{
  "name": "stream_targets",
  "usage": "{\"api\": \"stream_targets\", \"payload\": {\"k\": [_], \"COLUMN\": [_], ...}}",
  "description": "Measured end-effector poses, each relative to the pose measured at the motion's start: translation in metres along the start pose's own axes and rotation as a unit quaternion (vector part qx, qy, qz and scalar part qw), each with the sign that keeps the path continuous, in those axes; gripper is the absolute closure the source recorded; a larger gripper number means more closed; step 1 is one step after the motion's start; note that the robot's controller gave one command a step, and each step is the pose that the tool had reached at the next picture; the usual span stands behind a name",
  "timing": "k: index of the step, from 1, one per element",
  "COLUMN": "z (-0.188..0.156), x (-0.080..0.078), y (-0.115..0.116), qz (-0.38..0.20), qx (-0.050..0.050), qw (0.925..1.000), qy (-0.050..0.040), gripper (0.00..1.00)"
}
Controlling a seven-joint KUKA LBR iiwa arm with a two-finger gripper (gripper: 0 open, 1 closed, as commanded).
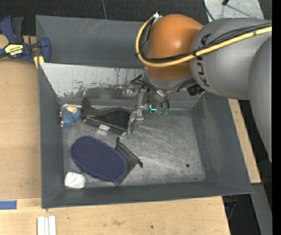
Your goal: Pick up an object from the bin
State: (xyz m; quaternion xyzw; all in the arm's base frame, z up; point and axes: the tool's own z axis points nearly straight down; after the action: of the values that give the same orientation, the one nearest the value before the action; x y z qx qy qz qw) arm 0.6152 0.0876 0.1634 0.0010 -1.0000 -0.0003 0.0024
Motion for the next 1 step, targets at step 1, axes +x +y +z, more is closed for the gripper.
{"api": "stream_targets", "payload": {"k": [1], "z": [0.0775], "x": [0.0043], "y": [0.0224], "qz": [0.014], "qx": [-0.001], "qw": [0.9998], "qy": [-0.0103], "gripper": [0.0]}}
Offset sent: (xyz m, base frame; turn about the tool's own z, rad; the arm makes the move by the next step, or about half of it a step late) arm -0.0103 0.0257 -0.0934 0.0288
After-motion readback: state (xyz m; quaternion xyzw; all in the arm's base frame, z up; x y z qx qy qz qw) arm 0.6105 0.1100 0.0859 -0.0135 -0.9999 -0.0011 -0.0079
